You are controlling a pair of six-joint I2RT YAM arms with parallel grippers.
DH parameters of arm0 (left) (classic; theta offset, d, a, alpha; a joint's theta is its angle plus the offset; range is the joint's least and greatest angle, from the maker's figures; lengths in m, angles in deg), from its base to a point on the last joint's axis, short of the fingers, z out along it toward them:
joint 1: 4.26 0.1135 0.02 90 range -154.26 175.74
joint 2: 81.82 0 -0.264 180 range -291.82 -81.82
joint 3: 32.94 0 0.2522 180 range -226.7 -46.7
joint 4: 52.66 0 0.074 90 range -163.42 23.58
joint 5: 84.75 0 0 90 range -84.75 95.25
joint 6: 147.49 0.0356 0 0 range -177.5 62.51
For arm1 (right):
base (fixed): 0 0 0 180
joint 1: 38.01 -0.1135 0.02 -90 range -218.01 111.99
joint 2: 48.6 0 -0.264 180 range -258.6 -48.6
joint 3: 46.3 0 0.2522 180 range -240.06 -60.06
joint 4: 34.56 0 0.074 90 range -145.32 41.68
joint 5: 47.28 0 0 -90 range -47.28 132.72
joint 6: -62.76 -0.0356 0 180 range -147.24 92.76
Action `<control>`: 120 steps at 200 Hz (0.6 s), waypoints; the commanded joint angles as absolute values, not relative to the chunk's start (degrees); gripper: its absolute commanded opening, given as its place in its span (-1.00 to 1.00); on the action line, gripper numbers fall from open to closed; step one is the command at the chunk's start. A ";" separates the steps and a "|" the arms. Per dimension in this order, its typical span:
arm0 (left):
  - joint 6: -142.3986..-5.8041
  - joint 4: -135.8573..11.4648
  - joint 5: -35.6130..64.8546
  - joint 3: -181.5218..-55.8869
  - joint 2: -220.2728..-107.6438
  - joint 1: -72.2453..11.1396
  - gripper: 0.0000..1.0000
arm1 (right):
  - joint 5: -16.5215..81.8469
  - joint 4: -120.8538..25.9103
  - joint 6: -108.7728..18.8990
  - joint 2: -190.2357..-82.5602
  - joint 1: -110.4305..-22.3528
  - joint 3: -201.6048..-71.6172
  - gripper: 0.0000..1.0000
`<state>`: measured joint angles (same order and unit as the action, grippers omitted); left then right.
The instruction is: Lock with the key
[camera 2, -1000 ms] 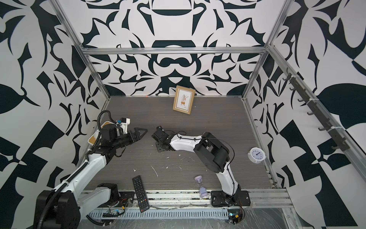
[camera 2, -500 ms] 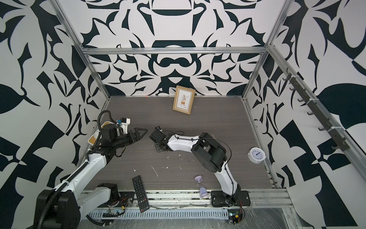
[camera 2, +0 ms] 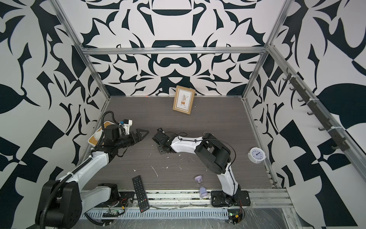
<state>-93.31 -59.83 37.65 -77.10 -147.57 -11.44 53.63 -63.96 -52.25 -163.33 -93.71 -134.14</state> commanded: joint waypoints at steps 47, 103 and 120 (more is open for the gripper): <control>-94.70 -51.11 40.37 -75.92 -153.63 -11.40 0.88 | 35.22 -55.85 -43.81 -150.77 -84.10 -121.98 -1.00; -97.12 -46.55 42.73 -77.77 -159.82 -16.02 0.73 | 31.55 -56.64 -34.13 -141.46 -81.36 -119.18 -1.00; -99.23 -44.18 42.56 -78.44 -162.94 -19.07 0.71 | 30.97 -55.77 -33.16 -139.92 -81.56 -118.64 -1.00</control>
